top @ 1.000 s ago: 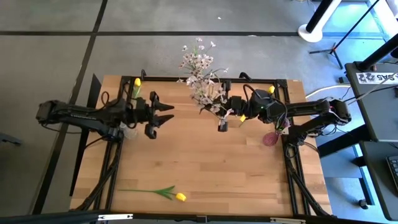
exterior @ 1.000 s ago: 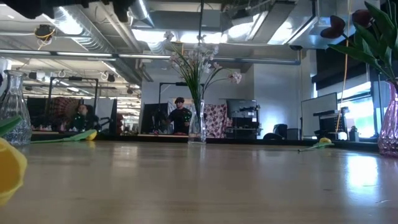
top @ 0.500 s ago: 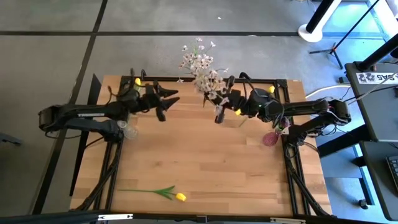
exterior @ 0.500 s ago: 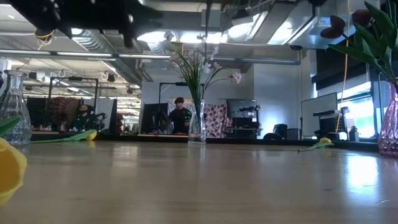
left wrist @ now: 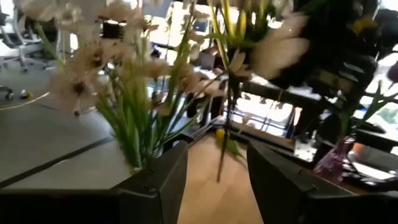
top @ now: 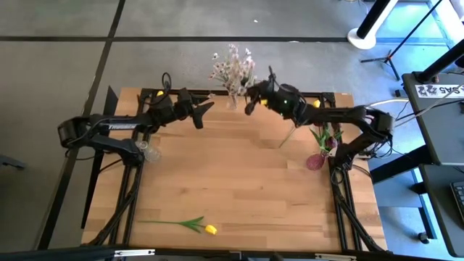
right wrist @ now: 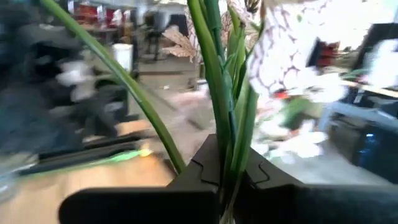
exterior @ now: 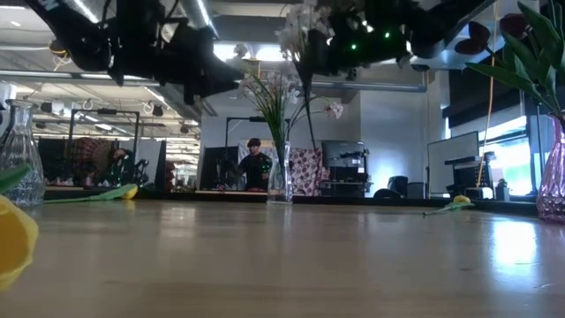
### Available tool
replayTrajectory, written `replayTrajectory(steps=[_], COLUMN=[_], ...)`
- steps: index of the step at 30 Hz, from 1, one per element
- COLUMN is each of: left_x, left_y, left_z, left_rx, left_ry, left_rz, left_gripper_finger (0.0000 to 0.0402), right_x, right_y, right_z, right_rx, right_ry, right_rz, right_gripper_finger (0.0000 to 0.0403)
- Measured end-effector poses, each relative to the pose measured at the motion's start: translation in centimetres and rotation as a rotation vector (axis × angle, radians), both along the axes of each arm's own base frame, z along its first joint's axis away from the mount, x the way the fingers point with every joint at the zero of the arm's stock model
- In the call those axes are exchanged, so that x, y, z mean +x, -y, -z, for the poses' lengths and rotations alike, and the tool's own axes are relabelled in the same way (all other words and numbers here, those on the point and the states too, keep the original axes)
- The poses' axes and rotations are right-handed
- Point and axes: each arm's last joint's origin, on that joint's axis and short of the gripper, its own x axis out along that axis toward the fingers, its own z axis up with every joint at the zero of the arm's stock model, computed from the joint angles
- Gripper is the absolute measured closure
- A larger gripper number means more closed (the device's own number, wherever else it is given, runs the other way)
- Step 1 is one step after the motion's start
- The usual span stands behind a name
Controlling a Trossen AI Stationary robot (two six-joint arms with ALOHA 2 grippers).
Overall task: Sort flowers into vase by color
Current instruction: Put the white flower into the top transparent vase
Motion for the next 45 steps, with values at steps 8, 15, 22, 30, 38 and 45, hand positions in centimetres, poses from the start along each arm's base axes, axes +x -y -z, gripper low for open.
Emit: replayTrajectory(steps=[8,15,22,30,38,45], left_x=[0.2,0.6,1.0,-1.2,0.3,0.7], left_y=[-1.4,-1.5,-0.8,-4.5,-10.0,-14.8], left_z=[1.6,2.9,3.4,3.5,4.4,5.5], left_rx=[-0.004,-0.023,-0.019,-0.012,0.021,0.018], left_ry=[-0.072,-0.136,-0.199,-0.265,-0.376,-0.416], left_rz=[-0.044,-0.026,0.003,-0.209,-0.141,0.03], left_gripper_finger=[0.0239,0.0239,0.0239,0.0239,0.0239,0.0239], right_x=[0.2,1.7,2.9,3.2,4.0,4.4], right_y=[4.1,5.6,5.2,5.4,6.3,6.4], right_z=[1.1,2.9,2.3,2.1,4.4,5.2], right_rx=[-0.097,-0.174,-0.176,-0.2,-0.189,-0.123], right_ry=[0.211,0.346,0.421,0.446,0.369,0.301], right_rz=[0.022,0.03,0.005,0.004,0.029,0.023], right_gripper_finger=[0.0397,0.0397,0.0396,0.0396,0.0396,0.0396])
